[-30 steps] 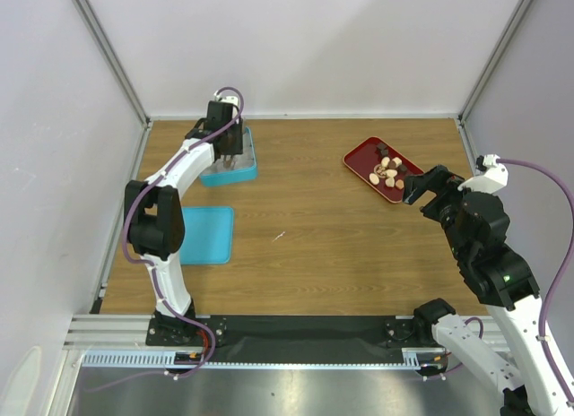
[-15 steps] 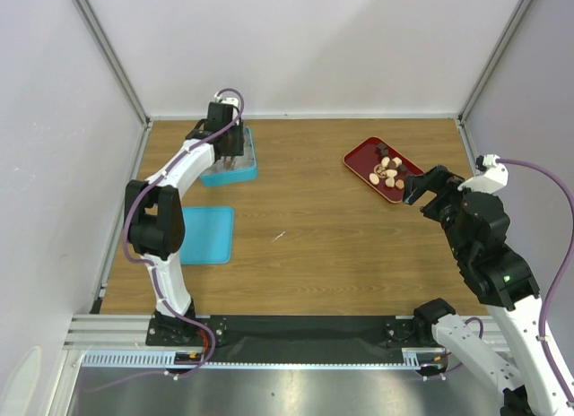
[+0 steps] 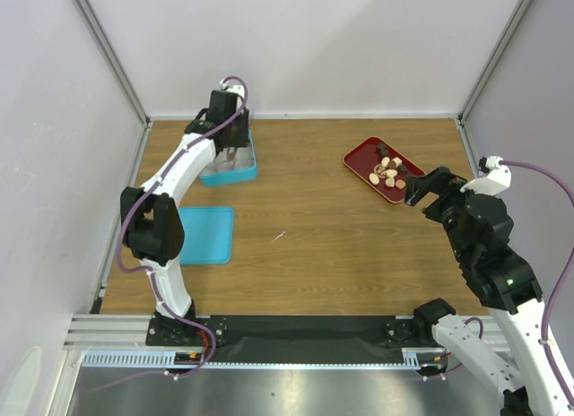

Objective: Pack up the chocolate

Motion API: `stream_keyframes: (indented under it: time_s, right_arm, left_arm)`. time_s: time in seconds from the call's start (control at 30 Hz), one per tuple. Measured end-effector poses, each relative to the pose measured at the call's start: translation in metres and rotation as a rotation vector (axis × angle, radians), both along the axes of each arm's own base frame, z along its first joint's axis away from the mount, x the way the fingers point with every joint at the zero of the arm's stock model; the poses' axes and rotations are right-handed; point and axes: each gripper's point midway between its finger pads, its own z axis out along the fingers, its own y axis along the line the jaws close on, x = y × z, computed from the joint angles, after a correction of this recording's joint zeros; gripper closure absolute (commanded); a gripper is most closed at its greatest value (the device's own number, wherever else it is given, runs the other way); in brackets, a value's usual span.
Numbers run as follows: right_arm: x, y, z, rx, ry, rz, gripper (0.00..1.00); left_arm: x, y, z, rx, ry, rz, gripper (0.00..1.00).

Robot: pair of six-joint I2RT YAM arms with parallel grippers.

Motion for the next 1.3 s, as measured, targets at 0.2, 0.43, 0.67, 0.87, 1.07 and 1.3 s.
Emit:
stream_keyframes:
  time_s: [0.2,0.43,0.67,0.87,1.07,1.3]
  right_arm:
    - [-0.011,-0.009,0.011,0.005,-0.022,-0.021,0.01]
    - [-0.026,-0.021,0.029,0.01,-0.064,-0.051,0.01]
    - [-0.033,-0.026,0.034,0.008,-0.068,-0.061,0.01]
    - [-0.037,-0.029,0.033,0.004,-0.065,-0.069,0.01]
    - [-0.037,-0.03,0.033,0.004,-0.067,-0.069,0.01]
    - [-0.037,-0.03,0.033,0.004,-0.067,-0.069,0.01]
  left_arm:
    - [-0.039,-0.086,0.054,-0.034,-0.094,-0.192,0.54]
    - [-0.111,-0.208,0.067,-0.093,-0.113,-0.488,0.53]
    - [-0.144,-0.295,0.042,-0.1,-0.071,-0.633,0.53]
    - [-0.167,-0.319,-0.012,-0.039,0.038,-0.668,0.51]
    - [-0.163,-0.331,-0.039,0.014,0.075,-0.659,0.48]
    - [-0.148,-0.335,-0.052,0.054,0.069,-0.631,0.47]
